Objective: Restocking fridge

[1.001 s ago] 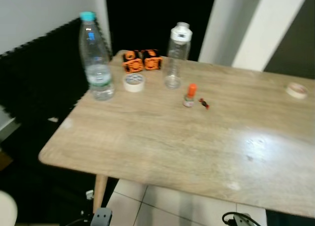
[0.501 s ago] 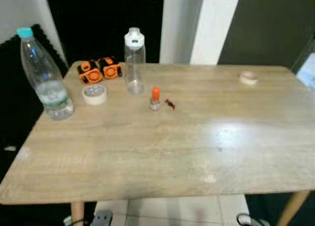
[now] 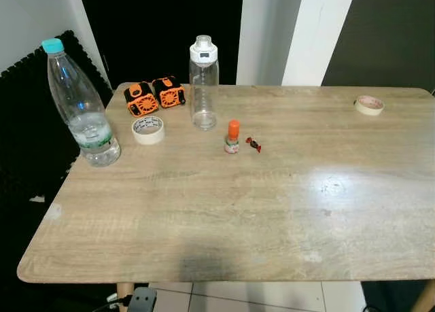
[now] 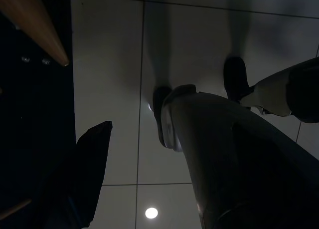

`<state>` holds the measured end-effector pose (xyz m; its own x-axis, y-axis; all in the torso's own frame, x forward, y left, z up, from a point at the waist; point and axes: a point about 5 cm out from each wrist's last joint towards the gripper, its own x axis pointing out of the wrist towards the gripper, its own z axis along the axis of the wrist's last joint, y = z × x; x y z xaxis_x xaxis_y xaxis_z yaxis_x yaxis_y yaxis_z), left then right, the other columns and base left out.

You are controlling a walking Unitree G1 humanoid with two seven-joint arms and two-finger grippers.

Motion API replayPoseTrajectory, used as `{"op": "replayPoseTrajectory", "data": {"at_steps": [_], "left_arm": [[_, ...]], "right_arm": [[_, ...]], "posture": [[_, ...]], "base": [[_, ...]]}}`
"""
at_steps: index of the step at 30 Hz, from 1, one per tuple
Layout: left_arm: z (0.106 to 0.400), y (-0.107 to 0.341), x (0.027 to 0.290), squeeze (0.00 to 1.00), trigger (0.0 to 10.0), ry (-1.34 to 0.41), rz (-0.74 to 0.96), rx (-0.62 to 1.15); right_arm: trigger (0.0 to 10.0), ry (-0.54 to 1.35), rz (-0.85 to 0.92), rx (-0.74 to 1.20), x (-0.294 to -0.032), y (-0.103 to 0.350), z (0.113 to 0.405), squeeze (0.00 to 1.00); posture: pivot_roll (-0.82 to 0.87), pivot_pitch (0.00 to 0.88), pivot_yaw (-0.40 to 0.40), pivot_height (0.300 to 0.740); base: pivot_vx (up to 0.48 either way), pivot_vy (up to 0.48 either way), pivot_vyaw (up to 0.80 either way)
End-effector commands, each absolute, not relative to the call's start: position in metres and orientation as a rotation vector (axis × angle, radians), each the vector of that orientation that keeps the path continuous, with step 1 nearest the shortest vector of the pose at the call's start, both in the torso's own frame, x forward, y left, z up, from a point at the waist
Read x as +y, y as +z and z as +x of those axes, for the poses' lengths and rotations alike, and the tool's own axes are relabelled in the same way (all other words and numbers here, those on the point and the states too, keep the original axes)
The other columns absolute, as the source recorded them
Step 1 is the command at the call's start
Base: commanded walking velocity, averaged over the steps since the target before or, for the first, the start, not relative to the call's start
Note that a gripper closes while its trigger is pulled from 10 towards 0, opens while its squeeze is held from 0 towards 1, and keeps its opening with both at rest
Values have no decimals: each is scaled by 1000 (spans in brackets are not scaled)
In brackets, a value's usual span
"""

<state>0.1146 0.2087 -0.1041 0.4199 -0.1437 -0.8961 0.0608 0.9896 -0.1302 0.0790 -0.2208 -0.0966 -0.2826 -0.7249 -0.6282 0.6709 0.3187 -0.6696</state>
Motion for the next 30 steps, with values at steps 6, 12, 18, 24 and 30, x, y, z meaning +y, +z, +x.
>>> {"op": "replayPoseTrajectory", "data": {"at_steps": [6,12,18,24,30], "left_arm": [[110,-107,202,0,10000,-151,-85,1145],[110,-107,201,0,10000,-149,-92,1143],[108,-107,202,0,10000,-137,-95,1145],[103,-108,205,0,10000,-127,-72,1160],[95,-109,208,0,10000,-102,-73,1167]], "right_arm": [[10000,-1247,-97,1231,-228,-97,82,0],[10000,-1013,-101,1240,-357,-66,42,0],[10000,-877,-155,1282,-381,-53,23,0],[10000,-802,-147,1299,-363,-65,30,0],[10000,-929,-147,1370,-376,-57,2,0]], "posture": [[-43,0,-50,740],[-35,0,-50,740],[-31,0,-30,740],[-19,0,-18,740],[-3,0,-10,740]], "base": [[0,0,0],[0,0,0],[0,0,0],[0,0,0],[0,0,0]]}}
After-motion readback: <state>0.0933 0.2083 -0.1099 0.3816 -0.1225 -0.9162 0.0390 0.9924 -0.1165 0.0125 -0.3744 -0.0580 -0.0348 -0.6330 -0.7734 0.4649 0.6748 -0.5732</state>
